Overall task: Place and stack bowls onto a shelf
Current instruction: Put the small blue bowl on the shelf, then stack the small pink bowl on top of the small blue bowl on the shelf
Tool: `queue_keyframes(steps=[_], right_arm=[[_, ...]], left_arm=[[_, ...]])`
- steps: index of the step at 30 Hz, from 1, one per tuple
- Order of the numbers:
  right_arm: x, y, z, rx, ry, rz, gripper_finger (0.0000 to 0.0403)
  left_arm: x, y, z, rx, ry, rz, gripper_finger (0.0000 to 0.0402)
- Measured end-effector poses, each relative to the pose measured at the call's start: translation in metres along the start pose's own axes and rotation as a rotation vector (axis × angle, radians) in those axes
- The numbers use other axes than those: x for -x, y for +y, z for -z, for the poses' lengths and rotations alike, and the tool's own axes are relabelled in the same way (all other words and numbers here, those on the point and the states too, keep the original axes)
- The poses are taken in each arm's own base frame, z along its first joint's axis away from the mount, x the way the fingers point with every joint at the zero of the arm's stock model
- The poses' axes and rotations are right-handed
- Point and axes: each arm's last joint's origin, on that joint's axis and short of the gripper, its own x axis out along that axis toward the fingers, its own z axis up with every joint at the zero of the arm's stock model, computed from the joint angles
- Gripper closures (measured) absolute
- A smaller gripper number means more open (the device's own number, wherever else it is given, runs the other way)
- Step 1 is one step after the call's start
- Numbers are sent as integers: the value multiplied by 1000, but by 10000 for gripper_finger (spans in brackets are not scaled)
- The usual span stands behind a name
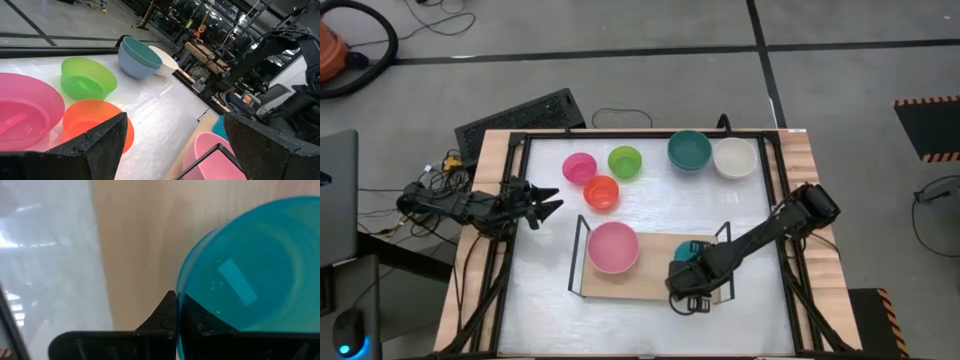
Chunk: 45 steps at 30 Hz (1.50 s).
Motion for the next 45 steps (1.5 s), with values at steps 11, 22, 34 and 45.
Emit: queue_keyframes(steps=[11,22,34,45], right_arm=[[-2,0,-1,33,-13,-13,348],[10,0,-16,-3,-60,-107,227],[143,-98,-53,6,-432,42,191],[157,-208,-107,28,-719,182,199]], left_arm=[[0,0,0,-8,0,0,86],[0,0,2,-34,34,17,86],[0,2,4,-29,49,9,86],[0,5,6,-52,51,-37,86]])
